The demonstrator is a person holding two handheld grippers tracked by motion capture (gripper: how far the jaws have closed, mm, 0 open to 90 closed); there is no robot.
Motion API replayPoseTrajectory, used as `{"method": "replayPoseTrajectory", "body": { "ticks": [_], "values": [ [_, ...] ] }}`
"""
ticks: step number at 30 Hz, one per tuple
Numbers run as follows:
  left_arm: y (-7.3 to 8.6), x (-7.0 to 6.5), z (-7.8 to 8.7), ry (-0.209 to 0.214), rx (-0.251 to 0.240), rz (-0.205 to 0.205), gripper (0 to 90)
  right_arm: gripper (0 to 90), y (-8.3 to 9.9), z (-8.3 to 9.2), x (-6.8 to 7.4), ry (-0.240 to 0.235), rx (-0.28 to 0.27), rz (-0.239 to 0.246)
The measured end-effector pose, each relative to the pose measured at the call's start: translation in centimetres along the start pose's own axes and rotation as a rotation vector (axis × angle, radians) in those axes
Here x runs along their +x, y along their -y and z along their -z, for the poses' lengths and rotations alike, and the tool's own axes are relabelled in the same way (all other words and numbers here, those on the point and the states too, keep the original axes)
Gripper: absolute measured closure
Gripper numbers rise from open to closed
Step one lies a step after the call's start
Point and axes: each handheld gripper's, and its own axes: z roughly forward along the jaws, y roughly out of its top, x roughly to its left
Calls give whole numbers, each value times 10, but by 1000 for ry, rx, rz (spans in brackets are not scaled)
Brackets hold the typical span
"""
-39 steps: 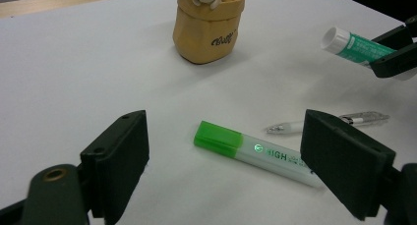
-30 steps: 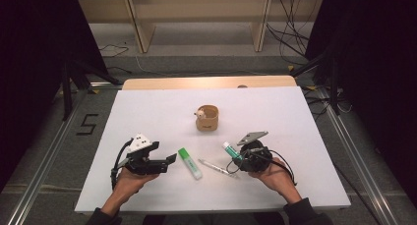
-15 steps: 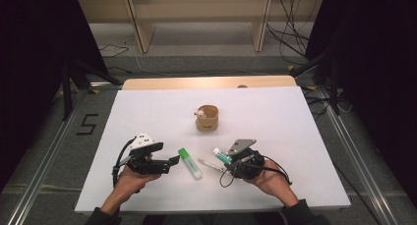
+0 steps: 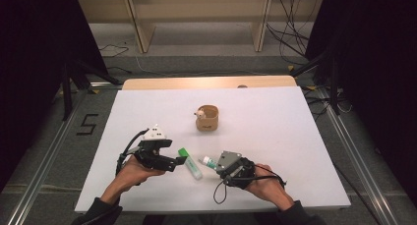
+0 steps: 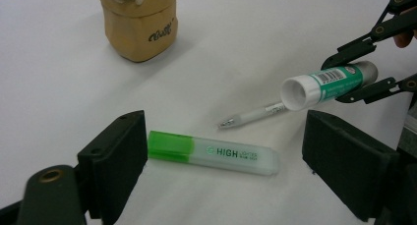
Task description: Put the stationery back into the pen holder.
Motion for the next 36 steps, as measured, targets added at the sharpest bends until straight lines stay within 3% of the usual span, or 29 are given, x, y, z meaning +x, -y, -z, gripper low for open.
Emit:
{"method": "replayPoseTrajectory", "body": {
  "ticks": [11, 16, 17, 21, 23, 25, 27, 29, 31, 36],
  "values": [
    [-11, -3, -6, 37, 72, -38, 167, 659, -2, -3, 13, 33, -7, 119],
    [-14, -7, -12, 62, 113, -55, 167, 659, -3, -4, 18, 39, -5, 138],
    [-15, -8, -13, 68, 125, -60, 167, 659, -4, -4, 19, 48, -11, 194],
    [-18, -13, -19, 87, 160, -83, 167, 659, -4, -4, 24, 68, -31, 247],
    [-20, -16, -22, 101, 183, -100, 168, 659, -4, -4, 28, 93, -41, 316],
    [-21, -17, -23, 108, 191, -105, 169, 659, -3, -4, 30, 97, -42, 328],
    [-22, -18, -24, 118, 208, -116, 169, 659, -4, -5, 33, 124, -42, 395],
    [-23, -20, -26, 125, 223, -125, 172, 659, -2, -5, 37, 152, -38, 416],
    [-23, -21, -26, 129, 234, -130, 173, 659, -2, -6, 37, 179, -35, 475],
    [-24, -23, -28, 144, 255, -146, 177, 659, 0, -7, 44, 241, -65, 561]
  ]
}}
